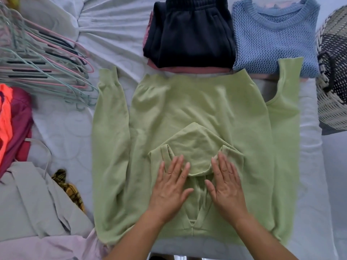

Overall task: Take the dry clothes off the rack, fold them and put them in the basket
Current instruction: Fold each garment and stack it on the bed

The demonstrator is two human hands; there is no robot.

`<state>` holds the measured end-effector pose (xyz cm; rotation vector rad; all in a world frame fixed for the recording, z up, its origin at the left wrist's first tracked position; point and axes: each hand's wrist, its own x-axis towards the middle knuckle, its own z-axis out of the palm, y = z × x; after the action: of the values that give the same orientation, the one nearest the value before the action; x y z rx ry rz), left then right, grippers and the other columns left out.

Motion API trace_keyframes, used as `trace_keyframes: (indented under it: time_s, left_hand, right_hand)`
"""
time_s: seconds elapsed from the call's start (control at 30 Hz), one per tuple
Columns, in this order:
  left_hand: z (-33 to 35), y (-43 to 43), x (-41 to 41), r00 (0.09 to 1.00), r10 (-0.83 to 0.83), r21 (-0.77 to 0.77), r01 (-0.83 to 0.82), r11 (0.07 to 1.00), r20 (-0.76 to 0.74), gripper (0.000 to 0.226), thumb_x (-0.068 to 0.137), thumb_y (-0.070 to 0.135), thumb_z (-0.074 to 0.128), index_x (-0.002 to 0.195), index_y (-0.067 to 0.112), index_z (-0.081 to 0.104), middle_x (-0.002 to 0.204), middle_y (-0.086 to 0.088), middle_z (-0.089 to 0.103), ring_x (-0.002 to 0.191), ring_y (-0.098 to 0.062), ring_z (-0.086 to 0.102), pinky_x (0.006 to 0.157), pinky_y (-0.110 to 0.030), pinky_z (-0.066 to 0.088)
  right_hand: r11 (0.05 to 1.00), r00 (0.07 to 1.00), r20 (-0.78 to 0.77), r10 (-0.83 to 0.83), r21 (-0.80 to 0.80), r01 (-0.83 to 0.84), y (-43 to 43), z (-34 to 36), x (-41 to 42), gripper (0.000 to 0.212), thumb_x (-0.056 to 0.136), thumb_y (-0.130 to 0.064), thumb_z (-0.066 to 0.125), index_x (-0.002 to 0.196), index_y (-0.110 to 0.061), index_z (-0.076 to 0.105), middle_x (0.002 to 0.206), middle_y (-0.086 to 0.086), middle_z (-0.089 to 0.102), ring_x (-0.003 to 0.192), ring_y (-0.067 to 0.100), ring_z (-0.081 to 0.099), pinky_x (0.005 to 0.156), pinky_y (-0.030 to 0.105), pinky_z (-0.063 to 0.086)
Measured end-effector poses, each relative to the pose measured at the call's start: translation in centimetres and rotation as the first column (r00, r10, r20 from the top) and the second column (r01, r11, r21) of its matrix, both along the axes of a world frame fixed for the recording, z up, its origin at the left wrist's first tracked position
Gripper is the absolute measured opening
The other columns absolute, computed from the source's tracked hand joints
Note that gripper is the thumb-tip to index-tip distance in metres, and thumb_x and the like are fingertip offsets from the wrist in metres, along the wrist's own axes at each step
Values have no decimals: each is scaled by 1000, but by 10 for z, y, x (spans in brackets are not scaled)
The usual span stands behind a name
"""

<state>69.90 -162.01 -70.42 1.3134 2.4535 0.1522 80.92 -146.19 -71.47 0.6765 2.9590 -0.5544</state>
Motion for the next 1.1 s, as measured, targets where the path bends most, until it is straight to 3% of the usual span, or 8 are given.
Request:
trace_keyframes:
  time_s: [0.23,0.33,0.43,0.53,0.63,0.83,0.97,1.1]
  left_hand:
    - [-22,13,-3,999,19,-174,-13,985,29,80,90,67,7,146,11,18,155,-5,20,143,-19,10,113,-43,10]
    - [-2,4,-10,997,43,16,-44,999,61,64,96,56,11,142,16,30,150,-4,32,139,-15,24,111,-36,16]
    - [5,-24,-30,947,316,144,-321,936,57,59,97,53,16,137,14,37,144,-8,41,133,-18,32,108,-32,22]
    - [3,-62,-60,888,455,-61,-452,890,61,91,86,70,-4,144,10,31,150,-10,32,138,-24,31,112,-33,23]
    - [10,-75,-93,865,502,-258,-488,834,-9,115,68,80,-17,145,9,28,152,-12,27,138,-28,29,111,-39,25]
    - [15,-20,-149,857,513,108,-515,850,48,50,92,31,45,126,-4,49,127,-26,52,116,-41,51,97,-45,41]
    - [1,28,-207,551,788,-15,-817,576,276,52,87,26,63,125,-4,45,126,-24,49,119,-37,46,98,-38,32]
    - [-6,20,-244,462,845,-56,-868,493,269,25,88,16,60,99,-5,55,108,-29,58,99,-38,54,76,-37,37]
  right_hand:
    - [995,976,208,65,64,-80,3,-21,-8,67,96,-56,5,150,-16,10,158,5,1,146,15,-2,117,35,3]
    - [999,983,184,22,40,-30,-2,-12,-8,68,96,-56,8,148,-14,20,157,8,16,146,13,-2,117,34,3]
    - [997,999,17,-48,-63,49,3,4,-16,62,98,-52,16,138,-11,40,148,10,36,144,9,7,115,30,4]
    - [987,985,-105,-139,-94,130,29,11,-30,56,93,-42,31,138,-10,41,148,8,32,137,19,23,113,27,7]
    - [946,948,41,-315,-68,317,79,4,-43,73,85,-48,20,137,-4,44,148,17,34,138,32,30,112,44,19]
    - [976,971,112,-210,82,202,123,-1,-55,67,89,-45,18,140,-8,41,150,16,31,139,29,26,113,41,16]
    - [977,960,195,-201,115,181,131,-6,-76,68,86,-53,8,146,-23,20,156,7,15,144,24,13,114,32,-1]
    - [971,920,316,-231,141,195,138,-17,-76,68,78,-62,-4,140,-34,-7,156,-3,-10,146,17,-5,113,28,-12]
